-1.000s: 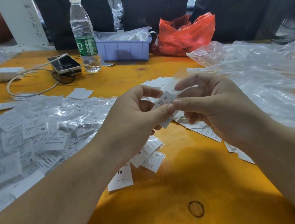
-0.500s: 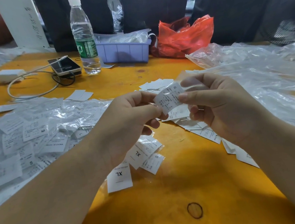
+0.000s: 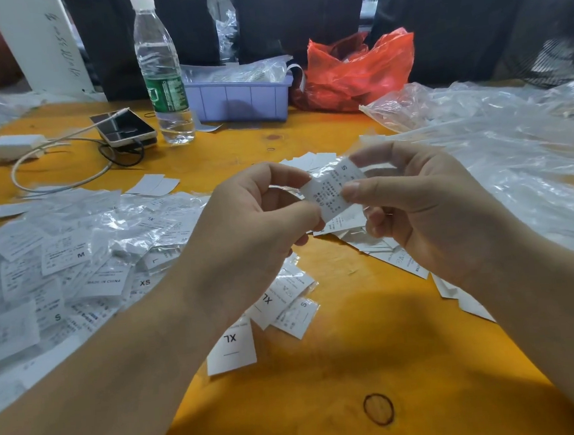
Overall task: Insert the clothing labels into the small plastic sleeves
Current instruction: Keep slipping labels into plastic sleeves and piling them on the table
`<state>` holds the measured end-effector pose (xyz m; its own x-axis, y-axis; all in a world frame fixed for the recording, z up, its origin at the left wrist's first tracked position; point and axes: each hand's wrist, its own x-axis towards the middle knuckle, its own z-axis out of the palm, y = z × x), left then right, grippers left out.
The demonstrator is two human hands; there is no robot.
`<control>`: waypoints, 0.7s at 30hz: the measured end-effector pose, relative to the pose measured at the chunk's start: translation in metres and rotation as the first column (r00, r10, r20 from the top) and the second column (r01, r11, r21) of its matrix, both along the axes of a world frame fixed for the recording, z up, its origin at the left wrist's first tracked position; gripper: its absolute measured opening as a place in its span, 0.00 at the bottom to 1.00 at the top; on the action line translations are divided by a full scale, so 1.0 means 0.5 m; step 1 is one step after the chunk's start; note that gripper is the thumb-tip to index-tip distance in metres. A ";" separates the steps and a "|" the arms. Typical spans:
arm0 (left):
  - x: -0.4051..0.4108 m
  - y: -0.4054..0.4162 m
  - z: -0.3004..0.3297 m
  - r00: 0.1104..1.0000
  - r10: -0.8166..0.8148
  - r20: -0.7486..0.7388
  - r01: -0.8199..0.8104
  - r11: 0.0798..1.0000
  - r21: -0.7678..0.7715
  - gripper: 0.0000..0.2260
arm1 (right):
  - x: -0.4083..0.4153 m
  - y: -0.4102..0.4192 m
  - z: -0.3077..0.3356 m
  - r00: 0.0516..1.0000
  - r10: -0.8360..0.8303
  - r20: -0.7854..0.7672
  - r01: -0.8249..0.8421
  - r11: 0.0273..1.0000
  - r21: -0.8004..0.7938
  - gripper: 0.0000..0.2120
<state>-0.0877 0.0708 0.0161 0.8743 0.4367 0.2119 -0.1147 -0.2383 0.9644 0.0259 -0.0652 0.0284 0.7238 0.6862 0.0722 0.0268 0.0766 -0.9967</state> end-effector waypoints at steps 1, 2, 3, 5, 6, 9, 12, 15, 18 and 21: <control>0.000 0.000 -0.001 1.000 0.001 0.003 -0.001 1.000 0.006 0.10 | -0.001 0.001 -0.001 1.000 0.011 -0.009 -0.011 1.000 0.008 0.22; 0.000 -0.001 -0.002 1.000 0.000 0.007 0.000 1.000 0.010 0.10 | -0.002 0.001 -0.002 1.000 0.021 -0.017 -0.020 1.000 0.014 0.22; 0.000 -0.001 -0.003 1.000 -0.002 0.010 0.002 1.000 0.012 0.11 | -0.002 0.001 -0.003 0.999 0.029 -0.023 -0.029 0.999 0.015 0.23; 0.000 -0.002 -0.004 1.000 -0.005 0.015 0.005 1.000 0.016 0.11 | -0.003 0.002 -0.005 0.998 0.050 -0.033 -0.049 0.999 0.011 0.24; 0.000 -0.002 -0.004 1.000 -0.007 0.018 0.007 1.000 0.020 0.12 | -0.003 0.002 -0.006 0.997 0.063 -0.036 -0.062 0.998 0.009 0.24; -0.001 -0.002 -0.004 1.000 -0.010 0.026 0.009 0.999 0.032 0.13 | -0.004 0.003 -0.009 0.994 0.102 -0.038 -0.102 0.995 0.004 0.23; -0.002 -0.002 -0.004 0.999 -0.019 0.030 0.019 1.000 0.026 0.13 | -0.004 0.004 -0.011 0.991 0.130 -0.041 -0.130 0.991 -0.011 0.22; -0.002 -0.001 -0.004 0.999 -0.028 0.017 0.027 0.999 0.025 0.13 | -0.003 0.003 -0.011 0.988 0.147 -0.049 -0.148 0.989 -0.016 0.23; -0.001 0.000 -0.004 0.999 -0.035 0.007 0.035 0.999 0.017 0.12 | -0.001 0.001 -0.009 0.986 0.158 -0.056 -0.159 0.987 -0.022 0.23; 0.001 0.002 -0.005 0.999 -0.040 0.005 0.040 0.999 0.021 0.09 | 0.000 0.000 -0.008 0.980 0.180 -0.086 -0.184 0.982 -0.035 0.24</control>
